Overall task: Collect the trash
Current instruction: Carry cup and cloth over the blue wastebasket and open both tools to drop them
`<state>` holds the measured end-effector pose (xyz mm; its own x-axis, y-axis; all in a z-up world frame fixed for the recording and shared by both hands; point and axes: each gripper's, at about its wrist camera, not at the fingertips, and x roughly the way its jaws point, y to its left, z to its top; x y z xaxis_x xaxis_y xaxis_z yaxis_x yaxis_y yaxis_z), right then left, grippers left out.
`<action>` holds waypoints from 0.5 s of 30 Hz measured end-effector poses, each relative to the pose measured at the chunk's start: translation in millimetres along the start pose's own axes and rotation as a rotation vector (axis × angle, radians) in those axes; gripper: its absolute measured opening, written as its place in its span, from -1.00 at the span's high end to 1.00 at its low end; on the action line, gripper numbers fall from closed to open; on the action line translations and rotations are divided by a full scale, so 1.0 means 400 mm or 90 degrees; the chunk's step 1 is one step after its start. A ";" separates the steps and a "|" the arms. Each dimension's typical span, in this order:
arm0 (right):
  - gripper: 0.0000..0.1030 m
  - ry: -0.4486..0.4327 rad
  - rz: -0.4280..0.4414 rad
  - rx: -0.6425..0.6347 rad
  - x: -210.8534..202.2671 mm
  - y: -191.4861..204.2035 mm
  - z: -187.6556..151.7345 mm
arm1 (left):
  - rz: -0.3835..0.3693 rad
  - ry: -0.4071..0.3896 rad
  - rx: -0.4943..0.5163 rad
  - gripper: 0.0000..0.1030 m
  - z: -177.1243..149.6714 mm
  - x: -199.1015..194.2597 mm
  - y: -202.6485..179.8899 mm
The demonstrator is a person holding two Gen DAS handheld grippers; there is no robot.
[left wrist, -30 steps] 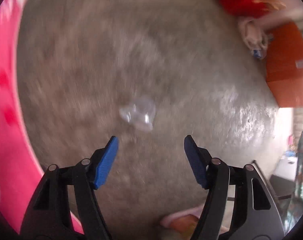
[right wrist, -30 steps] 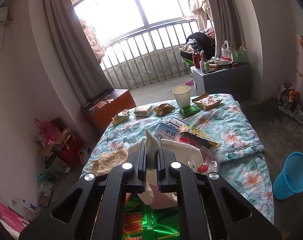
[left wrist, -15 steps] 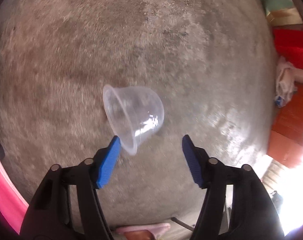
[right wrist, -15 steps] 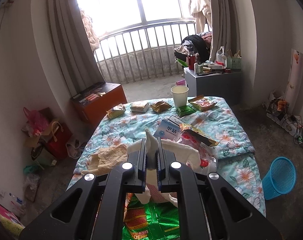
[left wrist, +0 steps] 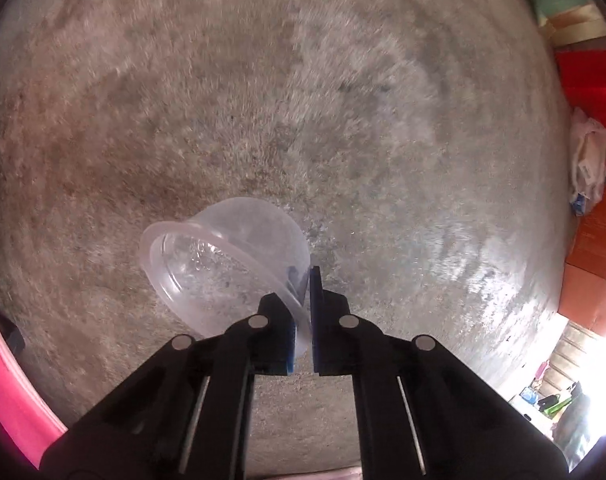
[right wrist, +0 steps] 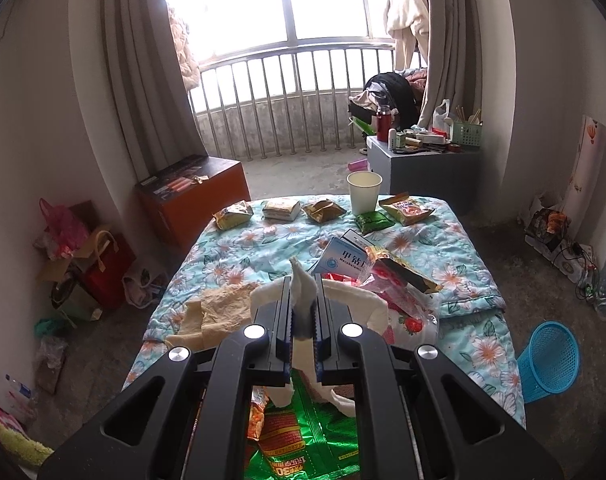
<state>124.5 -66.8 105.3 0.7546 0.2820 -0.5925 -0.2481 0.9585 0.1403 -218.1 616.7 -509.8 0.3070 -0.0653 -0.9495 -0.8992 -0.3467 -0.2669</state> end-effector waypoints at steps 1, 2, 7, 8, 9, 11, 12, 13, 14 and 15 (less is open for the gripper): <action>0.84 -0.002 0.005 0.003 0.000 -0.003 -0.001 | -0.010 -0.007 0.011 0.92 -0.007 -0.022 -0.004; 0.84 -0.004 0.011 0.007 -0.002 -0.007 -0.002 | -0.022 -0.012 0.027 0.92 -0.015 -0.045 -0.010; 0.84 -0.017 0.046 0.031 -0.011 -0.045 -0.014 | -0.095 -0.054 0.157 0.92 -0.124 -0.267 -0.107; 0.84 -0.021 0.054 0.037 -0.015 -0.056 -0.016 | -0.111 -0.060 0.193 0.92 -0.160 -0.325 -0.141; 0.84 -0.025 0.060 0.044 -0.018 -0.066 -0.019 | -0.133 -0.068 0.229 0.92 -0.196 -0.386 -0.171; 0.84 -0.035 0.073 0.061 -0.030 -0.094 -0.025 | -0.197 -0.088 0.312 0.92 -0.295 -0.523 -0.246; 0.84 -0.042 0.079 0.071 -0.039 -0.111 -0.029 | -0.210 -0.105 0.359 0.92 -0.340 -0.589 -0.282; 0.84 -0.049 0.083 0.079 -0.049 -0.129 -0.032 | -0.233 -0.127 0.412 0.92 -0.395 -0.663 -0.329; 0.84 -0.057 0.085 0.088 -0.060 -0.148 -0.036 | -0.259 -0.145 0.463 0.92 -0.451 -0.736 -0.375; 0.84 -0.066 0.086 0.095 -0.072 -0.167 -0.040 | -0.277 -0.162 0.512 0.92 -0.511 -0.800 -0.412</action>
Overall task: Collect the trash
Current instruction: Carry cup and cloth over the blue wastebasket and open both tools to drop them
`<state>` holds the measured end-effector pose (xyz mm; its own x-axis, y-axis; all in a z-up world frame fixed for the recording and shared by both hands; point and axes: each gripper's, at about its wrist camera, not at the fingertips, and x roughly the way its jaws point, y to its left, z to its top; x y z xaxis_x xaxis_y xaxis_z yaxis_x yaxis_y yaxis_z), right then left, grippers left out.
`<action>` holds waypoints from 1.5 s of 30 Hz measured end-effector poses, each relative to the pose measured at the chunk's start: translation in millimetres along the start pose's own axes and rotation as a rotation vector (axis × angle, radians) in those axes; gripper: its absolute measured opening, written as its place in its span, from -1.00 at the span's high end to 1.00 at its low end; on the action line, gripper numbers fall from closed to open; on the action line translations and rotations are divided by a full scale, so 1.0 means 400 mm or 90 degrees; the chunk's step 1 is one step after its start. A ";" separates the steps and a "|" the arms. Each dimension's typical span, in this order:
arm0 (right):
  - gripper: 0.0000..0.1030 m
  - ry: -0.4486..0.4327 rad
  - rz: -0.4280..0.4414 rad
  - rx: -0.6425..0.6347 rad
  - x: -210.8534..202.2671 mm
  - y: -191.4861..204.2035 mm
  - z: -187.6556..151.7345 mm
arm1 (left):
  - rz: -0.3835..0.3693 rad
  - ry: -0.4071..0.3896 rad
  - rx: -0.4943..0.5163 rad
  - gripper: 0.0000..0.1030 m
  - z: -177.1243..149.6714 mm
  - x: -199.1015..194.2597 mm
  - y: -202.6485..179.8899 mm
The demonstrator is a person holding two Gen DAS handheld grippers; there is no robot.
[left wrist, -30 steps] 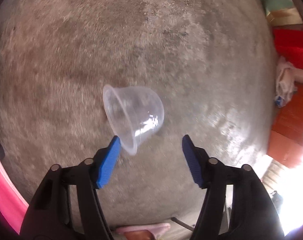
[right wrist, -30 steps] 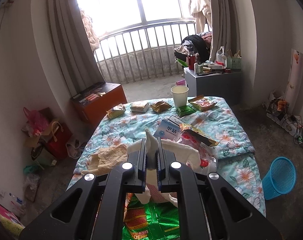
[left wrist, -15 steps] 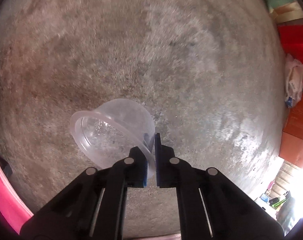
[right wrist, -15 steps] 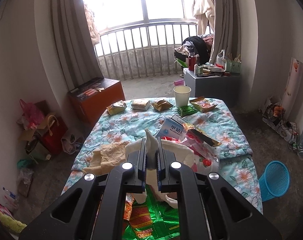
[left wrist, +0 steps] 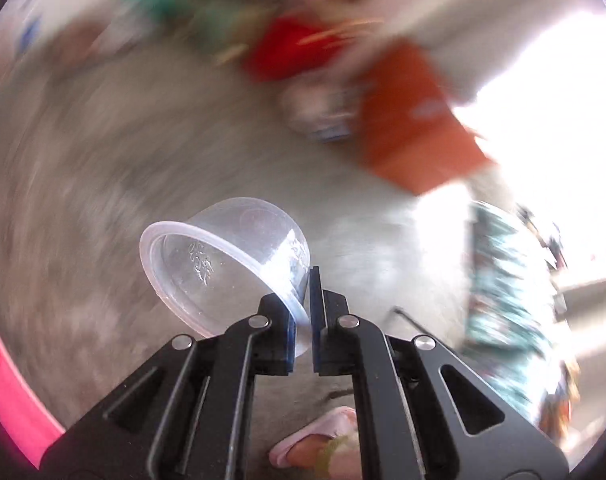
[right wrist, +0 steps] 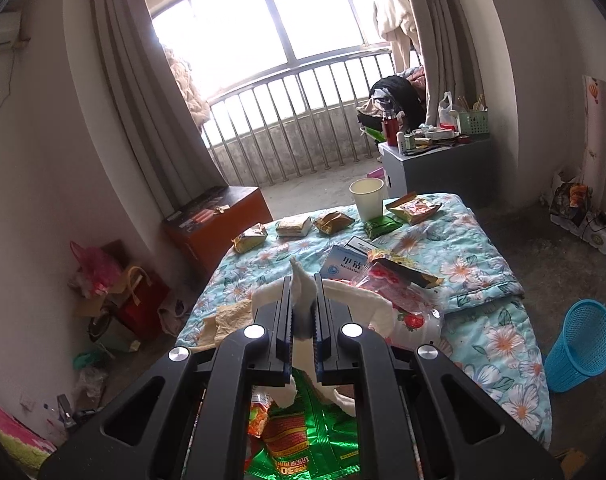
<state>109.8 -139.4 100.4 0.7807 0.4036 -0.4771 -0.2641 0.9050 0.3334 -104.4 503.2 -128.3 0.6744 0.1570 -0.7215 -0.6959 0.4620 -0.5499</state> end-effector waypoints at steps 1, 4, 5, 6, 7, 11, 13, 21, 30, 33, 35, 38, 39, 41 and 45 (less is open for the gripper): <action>0.84 -0.011 0.002 0.008 -0.017 -0.022 0.000 | -0.020 -0.017 0.050 0.92 0.003 -0.042 -0.094; 0.84 -0.040 0.008 0.040 -0.057 -0.089 -0.002 | -0.097 -0.051 0.193 0.92 0.005 -0.157 -0.382; 0.84 -0.049 0.010 0.052 -0.068 -0.115 -0.004 | -0.133 -0.055 0.232 0.92 -0.001 -0.187 -0.474; 0.84 -0.056 0.010 0.062 -0.078 -0.138 -0.004 | -0.177 -0.054 0.265 0.92 -0.010 -0.212 -0.561; 0.84 -0.065 0.009 0.073 -0.089 -0.165 -0.007 | -0.221 -0.050 0.304 0.92 -0.026 -0.239 -0.654; 0.84 -0.094 -0.005 0.113 -0.130 -0.271 -0.017 | -0.369 0.016 0.456 0.92 -0.155 -0.278 -0.994; 0.84 -0.113 -0.019 0.132 -0.162 -0.327 -0.017 | -0.443 0.084 0.520 0.92 -0.249 -0.272 -1.151; 0.84 -0.199 -0.134 0.202 -0.301 -0.582 -0.009 | -0.555 0.384 0.825 0.92 -0.797 -0.229 -1.702; 0.84 -0.186 -0.257 0.310 -0.307 -0.934 -0.026 | -0.458 0.493 1.165 0.92 -1.487 -0.072 -1.936; 0.84 -0.159 -0.280 0.355 -0.275 -1.065 -0.048 | -0.411 0.518 1.244 0.92 -1.709 -0.024 -1.966; 0.84 -0.146 -0.292 0.385 -0.249 -1.158 -0.063 | -0.403 0.531 1.264 0.92 -1.816 0.033 -1.975; 0.84 -0.107 -0.303 0.424 -0.199 -1.293 -0.090 | -0.383 0.553 1.273 0.92 -1.961 0.118 -1.974; 0.84 -0.088 -0.304 0.438 -0.174 -1.345 -0.098 | -0.372 0.563 1.276 0.92 -2.003 0.143 -1.973; 0.84 -0.060 -0.324 0.456 -0.140 -1.421 -0.119 | -0.351 0.579 1.278 0.92 -2.087 0.190 -1.982; 0.77 0.010 -0.338 0.493 -0.053 -1.573 -0.156 | -0.358 0.564 1.294 0.83 -2.199 0.262 -1.962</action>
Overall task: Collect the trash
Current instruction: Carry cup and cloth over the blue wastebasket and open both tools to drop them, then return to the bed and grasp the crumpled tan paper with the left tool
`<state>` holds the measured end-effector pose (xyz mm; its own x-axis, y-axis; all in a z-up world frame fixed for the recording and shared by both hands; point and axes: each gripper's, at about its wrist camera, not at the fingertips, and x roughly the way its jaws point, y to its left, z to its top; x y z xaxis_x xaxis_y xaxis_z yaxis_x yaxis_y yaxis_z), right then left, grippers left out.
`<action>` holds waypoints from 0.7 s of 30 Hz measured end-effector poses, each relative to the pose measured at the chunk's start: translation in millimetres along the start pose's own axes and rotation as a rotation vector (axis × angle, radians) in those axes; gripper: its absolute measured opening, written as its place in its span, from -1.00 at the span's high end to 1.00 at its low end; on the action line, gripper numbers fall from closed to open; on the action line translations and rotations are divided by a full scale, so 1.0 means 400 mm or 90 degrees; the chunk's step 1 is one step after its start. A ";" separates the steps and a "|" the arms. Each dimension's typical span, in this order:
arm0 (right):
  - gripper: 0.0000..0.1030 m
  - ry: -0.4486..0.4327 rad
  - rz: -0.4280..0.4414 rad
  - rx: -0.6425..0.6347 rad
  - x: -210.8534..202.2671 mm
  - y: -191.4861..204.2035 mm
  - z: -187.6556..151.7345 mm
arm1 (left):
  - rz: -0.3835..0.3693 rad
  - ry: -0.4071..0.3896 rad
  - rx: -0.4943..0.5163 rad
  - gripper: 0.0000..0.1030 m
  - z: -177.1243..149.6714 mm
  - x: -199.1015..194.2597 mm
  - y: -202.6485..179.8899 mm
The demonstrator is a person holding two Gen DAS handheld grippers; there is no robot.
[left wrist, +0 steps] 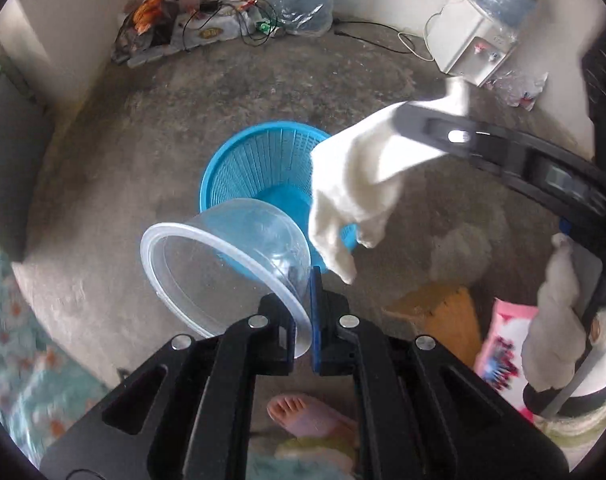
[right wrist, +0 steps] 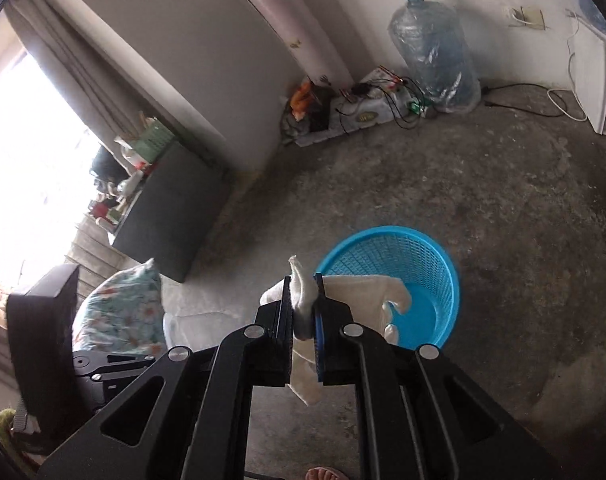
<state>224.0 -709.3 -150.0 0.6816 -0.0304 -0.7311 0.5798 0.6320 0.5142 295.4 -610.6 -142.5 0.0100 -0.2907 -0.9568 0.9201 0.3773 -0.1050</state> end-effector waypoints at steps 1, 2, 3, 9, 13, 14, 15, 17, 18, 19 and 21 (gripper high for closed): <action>0.76 0.015 -0.017 0.013 0.037 -0.019 0.016 | 0.011 -0.001 0.003 0.46 0.011 0.027 0.000; 0.70 0.029 -0.035 0.012 0.069 -0.028 0.029 | 0.025 -0.002 0.002 0.17 0.019 0.064 0.003; 0.51 0.049 -0.044 0.003 0.097 -0.031 0.037 | 0.039 -0.011 0.000 -0.25 0.026 0.082 0.004; 0.16 0.071 -0.092 -0.031 0.160 -0.029 0.049 | 0.041 -0.025 -0.060 -0.28 0.036 0.129 0.029; 0.15 0.035 -0.066 -0.015 0.106 -0.040 0.025 | 0.029 -0.040 -0.087 -0.28 0.031 0.100 0.050; 0.15 0.020 -0.060 -0.012 0.081 -0.036 0.017 | 0.025 -0.047 -0.087 -0.28 0.026 0.079 0.053; 0.15 0.006 -0.052 -0.010 0.061 -0.036 0.006 | 0.017 -0.057 -0.084 -0.28 0.021 0.050 0.057; 0.15 -0.021 -0.036 -0.009 0.003 -0.017 -0.022 | 0.012 -0.081 -0.072 -0.28 0.007 -0.019 0.062; 0.15 -0.033 -0.033 -0.013 -0.027 -0.004 -0.035 | 0.005 -0.098 -0.067 -0.28 -0.005 -0.059 0.063; 0.15 -0.046 -0.025 -0.019 -0.062 0.016 -0.050 | -0.007 -0.117 -0.061 -0.28 -0.020 -0.105 0.066; 0.12 -0.073 -0.017 -0.037 -0.136 0.065 -0.082 | -0.026 -0.156 -0.048 -0.29 -0.065 -0.214 0.070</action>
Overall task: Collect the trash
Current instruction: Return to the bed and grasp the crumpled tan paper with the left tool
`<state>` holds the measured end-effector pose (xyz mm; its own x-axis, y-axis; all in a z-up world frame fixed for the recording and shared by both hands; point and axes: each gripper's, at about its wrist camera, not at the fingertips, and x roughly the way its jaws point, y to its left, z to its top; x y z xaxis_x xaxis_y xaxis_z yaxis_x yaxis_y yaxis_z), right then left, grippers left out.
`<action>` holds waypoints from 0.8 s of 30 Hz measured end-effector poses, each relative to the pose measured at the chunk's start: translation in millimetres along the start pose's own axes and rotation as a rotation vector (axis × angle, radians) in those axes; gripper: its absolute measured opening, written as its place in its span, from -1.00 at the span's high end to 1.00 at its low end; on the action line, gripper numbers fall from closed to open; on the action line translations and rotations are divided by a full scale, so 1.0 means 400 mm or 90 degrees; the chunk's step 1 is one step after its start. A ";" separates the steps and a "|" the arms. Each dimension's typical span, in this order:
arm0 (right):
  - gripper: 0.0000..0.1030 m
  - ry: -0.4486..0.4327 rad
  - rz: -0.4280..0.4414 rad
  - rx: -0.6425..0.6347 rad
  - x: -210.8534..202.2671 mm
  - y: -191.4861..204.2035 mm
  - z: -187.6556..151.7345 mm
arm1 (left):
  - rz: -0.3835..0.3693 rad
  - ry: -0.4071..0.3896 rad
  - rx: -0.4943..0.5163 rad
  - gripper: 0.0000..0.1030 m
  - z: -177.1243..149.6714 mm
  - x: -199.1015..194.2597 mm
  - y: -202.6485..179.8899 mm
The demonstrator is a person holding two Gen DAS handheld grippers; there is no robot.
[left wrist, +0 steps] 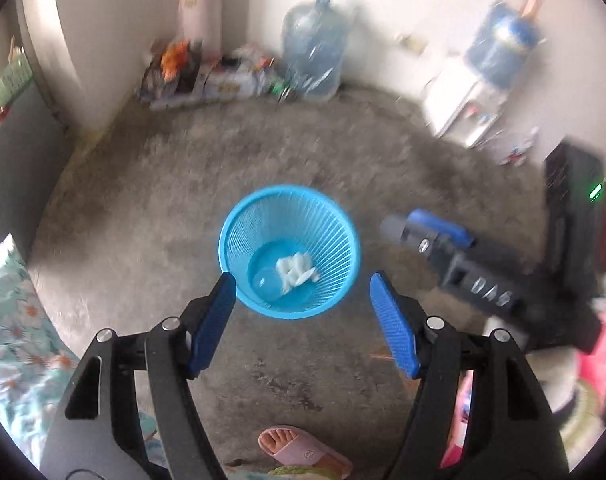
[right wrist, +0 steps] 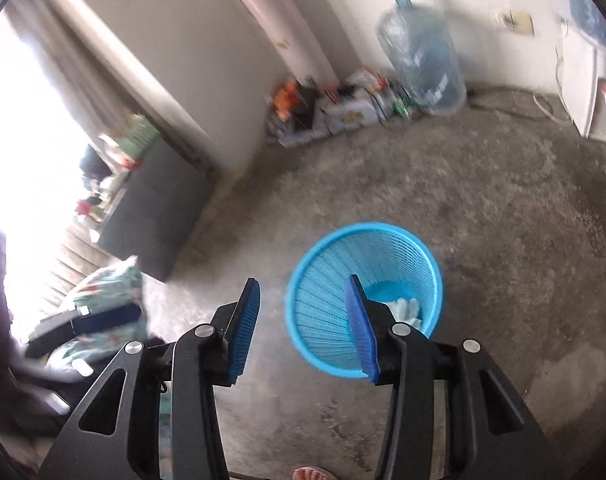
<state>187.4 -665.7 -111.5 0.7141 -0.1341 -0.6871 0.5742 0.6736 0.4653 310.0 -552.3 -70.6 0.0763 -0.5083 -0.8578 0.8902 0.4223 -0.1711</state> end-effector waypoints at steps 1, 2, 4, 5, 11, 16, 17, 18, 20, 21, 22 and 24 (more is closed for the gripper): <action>0.04 -0.019 0.006 -0.013 -0.047 0.030 -0.012 | -0.006 -0.019 0.006 -0.30 -0.013 -0.063 0.000; -0.03 -0.041 0.015 -0.026 -0.095 0.061 -0.026 | -0.009 -0.041 0.011 -0.30 -0.031 -0.131 0.001; -0.29 -0.078 0.022 -0.060 -0.185 0.126 -0.053 | -0.004 -0.082 0.016 -0.33 -0.074 -0.269 0.002; -0.34 -0.096 0.028 -0.078 -0.230 0.159 -0.069 | -0.003 -0.103 0.014 -0.33 -0.101 -0.338 0.004; -0.85 -0.193 0.077 -0.185 -0.455 0.371 -0.173 | 0.032 -0.247 -0.056 -0.35 -0.354 -0.796 0.047; -0.86 -0.198 0.202 -0.264 -0.569 0.523 -0.267 | 0.173 -0.356 -0.163 -0.51 -0.671 -1.138 0.120; -0.86 -0.182 0.237 -0.276 -0.581 0.549 -0.283 | 0.210 -0.372 -0.188 -0.53 -0.744 -1.194 0.131; -0.86 -0.160 0.276 -0.285 -0.588 0.574 -0.302 | 0.243 -0.386 -0.211 -0.55 -0.812 -1.237 0.139; -0.86 -0.116 0.322 -0.309 -0.589 0.622 -0.336 | 0.297 -0.415 -0.264 -0.59 -0.952 -1.310 0.155; -0.86 -0.098 0.336 -0.330 -0.591 0.646 -0.361 | 0.319 -0.426 -0.296 -0.60 -1.030 -1.334 0.165; -0.86 -0.087 0.345 -0.345 -0.593 0.664 -0.386 | 0.339 -0.432 -0.329 -0.60 -1.101 -1.348 0.173; -0.86 -0.054 0.372 -0.379 -0.590 0.700 -0.439 | 0.359 -0.438 -0.387 -0.60 -1.232 -1.355 0.191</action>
<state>109.5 -317.8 83.1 0.8724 0.3175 -0.3718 -0.1874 0.9195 0.3454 115.3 125.5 142.3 0.8110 -0.3568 -0.4636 0.2897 0.9334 -0.2116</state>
